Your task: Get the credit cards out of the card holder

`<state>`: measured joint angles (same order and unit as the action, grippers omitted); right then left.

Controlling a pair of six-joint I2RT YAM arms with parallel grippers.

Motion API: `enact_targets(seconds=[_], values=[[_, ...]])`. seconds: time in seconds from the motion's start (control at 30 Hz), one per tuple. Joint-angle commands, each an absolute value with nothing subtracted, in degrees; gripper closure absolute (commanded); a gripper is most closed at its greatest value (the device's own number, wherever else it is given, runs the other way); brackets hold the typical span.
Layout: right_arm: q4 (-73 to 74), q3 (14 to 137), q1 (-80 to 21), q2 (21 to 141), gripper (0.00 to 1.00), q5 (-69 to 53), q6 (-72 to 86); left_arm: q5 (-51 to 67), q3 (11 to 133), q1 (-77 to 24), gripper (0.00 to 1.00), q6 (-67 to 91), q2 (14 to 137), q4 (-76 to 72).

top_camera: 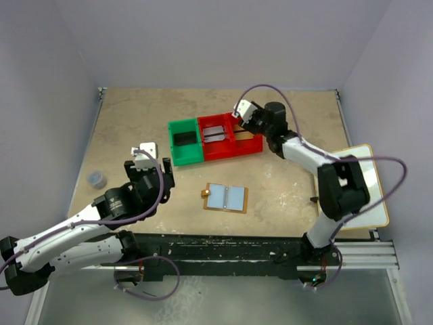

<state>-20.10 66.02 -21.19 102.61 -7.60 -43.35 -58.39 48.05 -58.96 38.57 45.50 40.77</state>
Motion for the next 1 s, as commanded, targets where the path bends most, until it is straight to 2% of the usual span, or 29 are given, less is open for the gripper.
enact_targets(seconds=[0.0,0.03,0.17,0.23,0.27,0.3,0.37,0.4,0.5,0.63,0.7,0.77,0.97], values=[[-23.1,59.3,-21.0,87.1,0.46,-10.9,-26.6,-58.1,48.1,-59.0,0.27,39.2,45.8,38.5],[-24.6,56.7,-21.0,83.7,0.39,-9.1,-20.6,-58.1,48.2,-59.0,0.27,39.1,46.1,38.6],[-19.7,48.5,-20.8,72.1,0.27,-5.2,9.1,-58.7,49.4,-58.7,0.27,40.4,47.8,40.7],[-14.7,45.0,-20.9,68.4,0.26,-7.4,16.9,-58.6,49.3,-58.7,0.27,40.3,48.1,40.4],[-15.4,42.2,-20.8,67.0,0.21,-9.0,22.6,-58.2,49.2,-58.6,0.27,40.1,48.3,40.2],[-15.1,40.2,-20.7,66.0,0.08,-10.9,27.3,-57.8,49.2,-58.6,0.27,40.0,48.4,40.0],[-12.9,37.6,-20.7,65.4,0.04,-15.4,32.9,-57.0,49.0,-58.6,0.27,39.9,48.8,39.5],[-13.1,36.7,-20.8,65.6,0.04,-16.1,34.4,-56.4,49.0,-58.6,0.27,39.8,49.1,39.3],[-12.8,33.0,-21.1,67.3,0.12,-19.5,39.6,-55.5,49.1,-58.6,0.27,39.5,50.3,39.3],[-17.2,25.4,-23.4,67.0,0.16,-17.9,46.0,-54.1,49.4,-58.6,0.27,38.5,51.5,39.1],[-18.7,23.2,-24.4,67.2,0.25,-16.9,47.8,-53.5,49.4,-58.6,0.27,38.5,52.0,39.0],[-18.7,22.4,-25.2,67.9,0.32,-16.7,48.1,-53.3,49.2,-58.6,0.26,38.7,52.3,38.9],[-19.9,23.8,-29.6,70.9,0.41,-15.2,49.6,-54.4,49.6,-58.6,0.26,38.7,53.2,39.4]])
